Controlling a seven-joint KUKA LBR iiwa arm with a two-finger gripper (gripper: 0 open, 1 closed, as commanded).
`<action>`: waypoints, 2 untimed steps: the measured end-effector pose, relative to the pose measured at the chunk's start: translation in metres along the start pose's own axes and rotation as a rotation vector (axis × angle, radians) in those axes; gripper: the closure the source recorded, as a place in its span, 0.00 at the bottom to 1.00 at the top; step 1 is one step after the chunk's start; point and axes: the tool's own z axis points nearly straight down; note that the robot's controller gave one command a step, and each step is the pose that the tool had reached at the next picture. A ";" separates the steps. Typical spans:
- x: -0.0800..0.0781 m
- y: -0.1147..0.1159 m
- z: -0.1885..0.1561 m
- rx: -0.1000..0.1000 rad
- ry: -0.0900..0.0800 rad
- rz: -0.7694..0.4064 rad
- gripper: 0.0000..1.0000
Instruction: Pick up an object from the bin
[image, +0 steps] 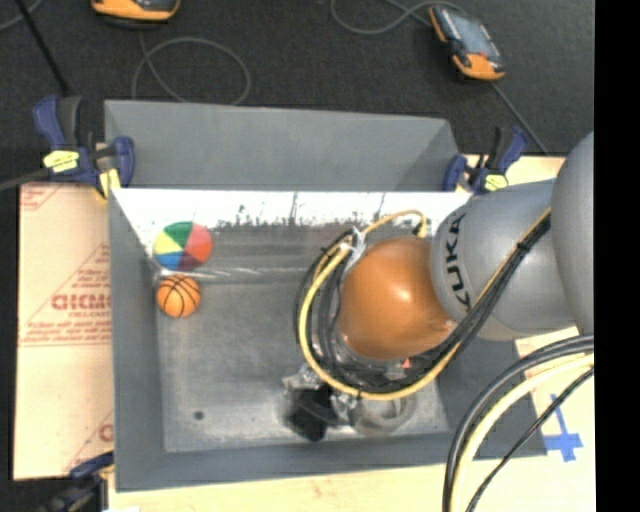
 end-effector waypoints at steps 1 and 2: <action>0.000 0.000 0.000 0.000 0.000 0.001 1.00; -0.030 -0.001 -0.190 -0.007 0.010 -0.027 1.00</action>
Offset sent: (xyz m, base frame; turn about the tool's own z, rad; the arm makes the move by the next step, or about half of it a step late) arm 0.0232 0.0275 0.2368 -0.0371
